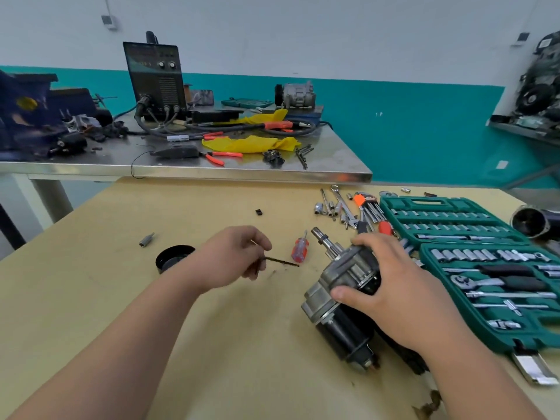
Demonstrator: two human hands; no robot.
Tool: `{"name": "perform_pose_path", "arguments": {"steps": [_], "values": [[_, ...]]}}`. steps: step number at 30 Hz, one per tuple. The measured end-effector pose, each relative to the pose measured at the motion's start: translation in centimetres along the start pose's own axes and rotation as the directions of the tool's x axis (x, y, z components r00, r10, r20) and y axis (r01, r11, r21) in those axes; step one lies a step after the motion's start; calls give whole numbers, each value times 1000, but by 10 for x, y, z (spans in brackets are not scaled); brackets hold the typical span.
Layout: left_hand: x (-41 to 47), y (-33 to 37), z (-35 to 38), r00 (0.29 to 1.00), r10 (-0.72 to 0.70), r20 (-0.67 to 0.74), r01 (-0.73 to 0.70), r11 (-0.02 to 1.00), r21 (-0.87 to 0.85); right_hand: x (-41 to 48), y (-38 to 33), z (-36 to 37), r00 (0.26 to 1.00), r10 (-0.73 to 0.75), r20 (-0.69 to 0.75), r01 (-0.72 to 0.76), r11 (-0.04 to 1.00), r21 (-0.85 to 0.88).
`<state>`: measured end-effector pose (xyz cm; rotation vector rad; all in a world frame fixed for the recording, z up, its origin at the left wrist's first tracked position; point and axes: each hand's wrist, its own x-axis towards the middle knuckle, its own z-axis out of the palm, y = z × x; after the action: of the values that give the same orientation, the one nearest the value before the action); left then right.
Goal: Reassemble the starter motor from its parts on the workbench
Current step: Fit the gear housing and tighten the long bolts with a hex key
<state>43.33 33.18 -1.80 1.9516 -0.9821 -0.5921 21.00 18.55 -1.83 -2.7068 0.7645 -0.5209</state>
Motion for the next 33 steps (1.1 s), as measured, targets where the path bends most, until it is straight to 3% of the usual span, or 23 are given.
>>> {"name": "perform_pose_path", "arguments": {"steps": [2,6,8,10,13,15,19,21,28,33], "values": [[-3,-1,-4,1000,6,-12,-8,987,-160,5,-6,3,1000,-25,0,25,1000,3],[-7,-14,13,995,20,95,-15,998,-55,11,-14,9,998,-57,20,57,998,24],[-5,-19,24,989,105,108,-123,977,172,12,-14,10,998,-64,20,63,998,28],[1,-20,35,968,213,131,-249,869,427,12,-13,10,998,-66,10,65,998,24],[8,-12,48,952,277,132,-300,750,589,13,-13,11,998,-64,-1,64,998,23],[11,-8,55,951,275,139,-302,740,601,13,-12,11,998,-69,-4,69,997,24],[17,-9,59,918,241,317,-390,698,600,12,-12,10,997,-76,-1,76,997,31],[19,-12,62,921,222,321,-379,706,598,10,-10,6,996,-87,22,86,996,38],[13,-5,96,826,395,401,-563,542,624,-5,16,-15,999,31,18,-32,999,39],[6,-10,75,808,446,385,-589,636,499,-5,25,-16,998,56,-39,-54,997,50]]}}
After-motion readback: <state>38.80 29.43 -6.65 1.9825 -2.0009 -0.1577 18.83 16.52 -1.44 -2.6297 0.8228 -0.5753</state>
